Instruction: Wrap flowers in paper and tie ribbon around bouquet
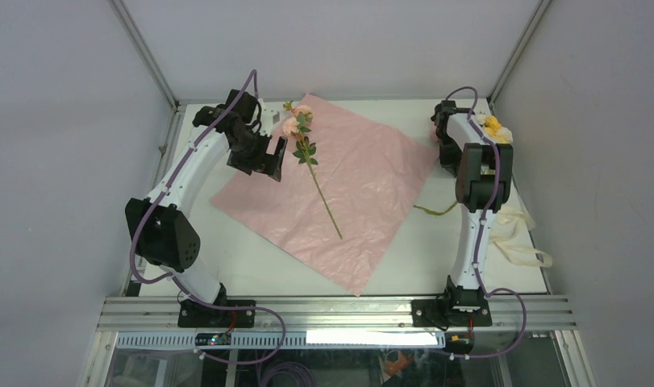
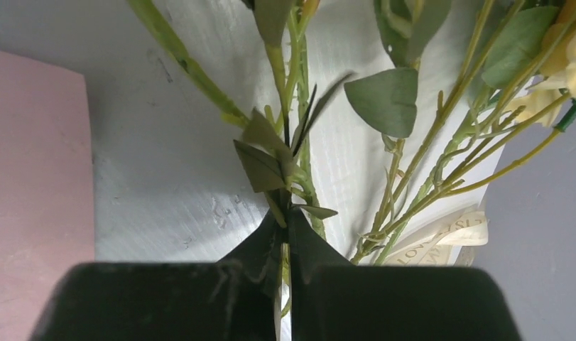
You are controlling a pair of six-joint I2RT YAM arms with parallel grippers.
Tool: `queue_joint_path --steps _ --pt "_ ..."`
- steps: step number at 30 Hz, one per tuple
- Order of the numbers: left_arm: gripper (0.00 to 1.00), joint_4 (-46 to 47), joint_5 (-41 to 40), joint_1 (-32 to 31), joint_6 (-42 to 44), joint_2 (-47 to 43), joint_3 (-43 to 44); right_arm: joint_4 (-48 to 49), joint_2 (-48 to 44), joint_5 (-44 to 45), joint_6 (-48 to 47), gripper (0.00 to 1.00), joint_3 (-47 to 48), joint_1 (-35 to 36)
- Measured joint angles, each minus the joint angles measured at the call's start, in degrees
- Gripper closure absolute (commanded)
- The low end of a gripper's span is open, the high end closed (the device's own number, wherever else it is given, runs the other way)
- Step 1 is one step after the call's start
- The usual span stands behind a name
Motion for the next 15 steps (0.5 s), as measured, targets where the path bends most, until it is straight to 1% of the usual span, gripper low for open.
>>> queue_joint_path --steps 4,7,12,15 --pt "0.01 -0.13 0.0 0.0 0.04 0.0 0.13 0.35 -0.39 0.83 -0.59 1.0 0.02 -0.02" --pt "0.01 -0.31 -0.02 0.0 0.09 0.0 0.63 0.2 -2.32 0.96 -1.51 1.0 0.24 -0.02" --pt "0.01 -0.31 0.0 0.09 0.11 0.0 1.86 -0.61 -11.52 0.85 -2.03 1.0 3.96 -0.02" --pt "0.01 -0.31 0.02 0.13 0.13 -0.02 1.95 -0.9 -20.02 0.02 -1.81 1.0 7.61 -0.04"
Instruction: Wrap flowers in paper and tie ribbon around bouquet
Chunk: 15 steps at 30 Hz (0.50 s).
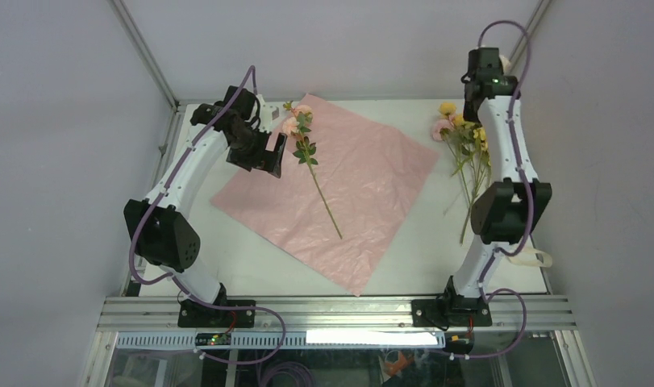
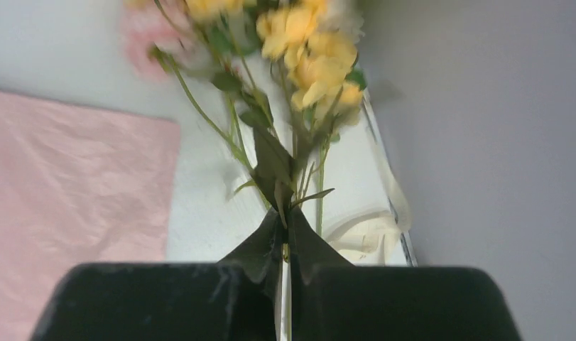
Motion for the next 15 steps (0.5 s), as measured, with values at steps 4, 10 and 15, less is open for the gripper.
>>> queue_joint_path --steps 4,10,15 --pt "0.01 -0.02 0.11 0.37 0.17 -0.33 0.0 -0.94 -8.87 -3.3 0.76 1.0 7.17 -0.07" --pt "0.01 -0.02 0.42 2.03 0.9 -3.1 -0.04 -0.37 -16.7 -19.85 3.87 1.0 17.38 -0.26" --pt "0.01 -0.04 0.39 5.53 2.23 -5.92 -0.15 3.23 -17.4 -44.7 11.37 1.0 23.23 5.62"
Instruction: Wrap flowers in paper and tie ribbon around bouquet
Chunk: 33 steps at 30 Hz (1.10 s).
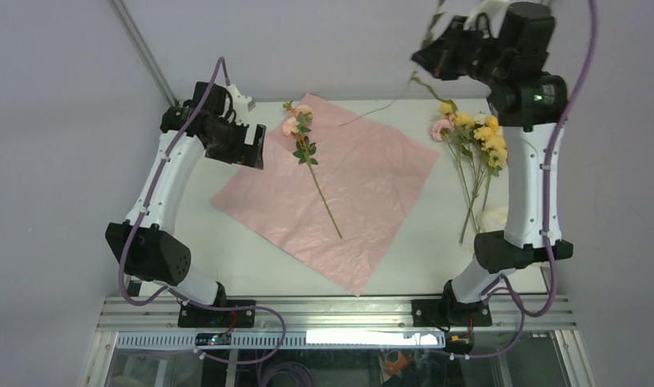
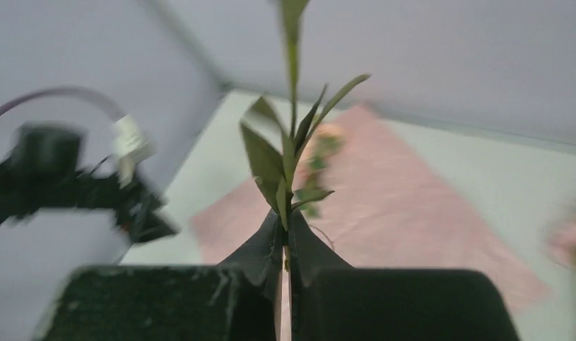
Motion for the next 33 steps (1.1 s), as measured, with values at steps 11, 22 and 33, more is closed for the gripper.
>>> queue_joint_path --steps 11,22,33 --pt "0.01 0.0 -0.44 6.73 1.05 -4.42 -4.22 4.68 15.17 -16.94 10.8 1.0 -8.31 23.32" --pt "0.01 0.07 -0.31 6.82 1.03 -4.46 -4.55 -0.81 45.33 -5.11 16.85 1.0 9.6 28.55" --pt "0.01 0.09 -0.15 6.82 1.01 -4.46 -4.59 -17.07 49.29 -13.4 -0.9 1.0 12.7 20.39"
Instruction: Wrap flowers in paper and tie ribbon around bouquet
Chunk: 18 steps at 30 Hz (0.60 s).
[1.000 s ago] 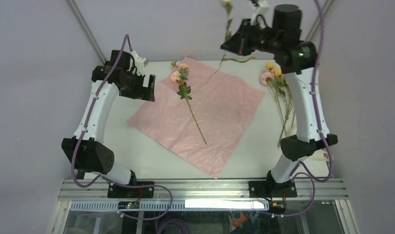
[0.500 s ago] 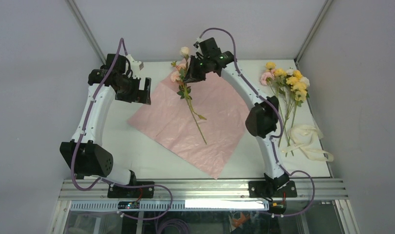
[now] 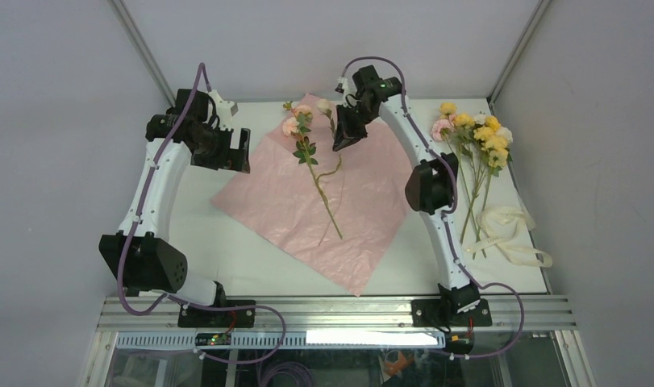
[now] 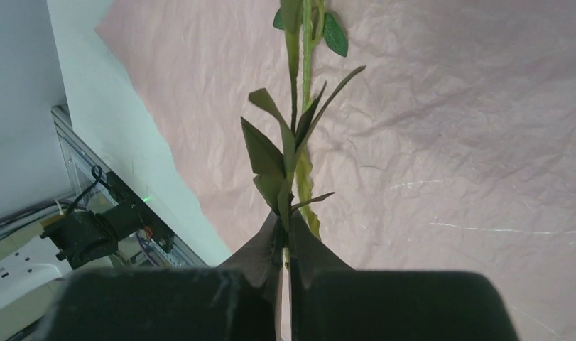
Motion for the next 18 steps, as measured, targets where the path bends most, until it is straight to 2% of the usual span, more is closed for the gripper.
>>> queue_joint_path --steps 7,11,16,18 --pt "0.01 -0.02 0.22 0.0 -0.04 0.02 0.0 -1.79 -0.83 0.31 -6.25 1.0 0.04 -0.94" --pt "0.01 -0.02 0.35 0.0 -0.09 0.02 0.0 0.68 -0.7 4.61 -7.43 1.0 -0.98 0.17" --pt "0.01 -0.02 1.05 0.0 -0.09 0.02 0.02 11.39 -0.22 12.94 -5.97 1.0 -3.96 2.89" --pt "0.01 -0.02 1.27 0.0 -0.07 0.02 0.0 16.31 0.61 15.23 -4.44 0.95 -5.25 3.74"
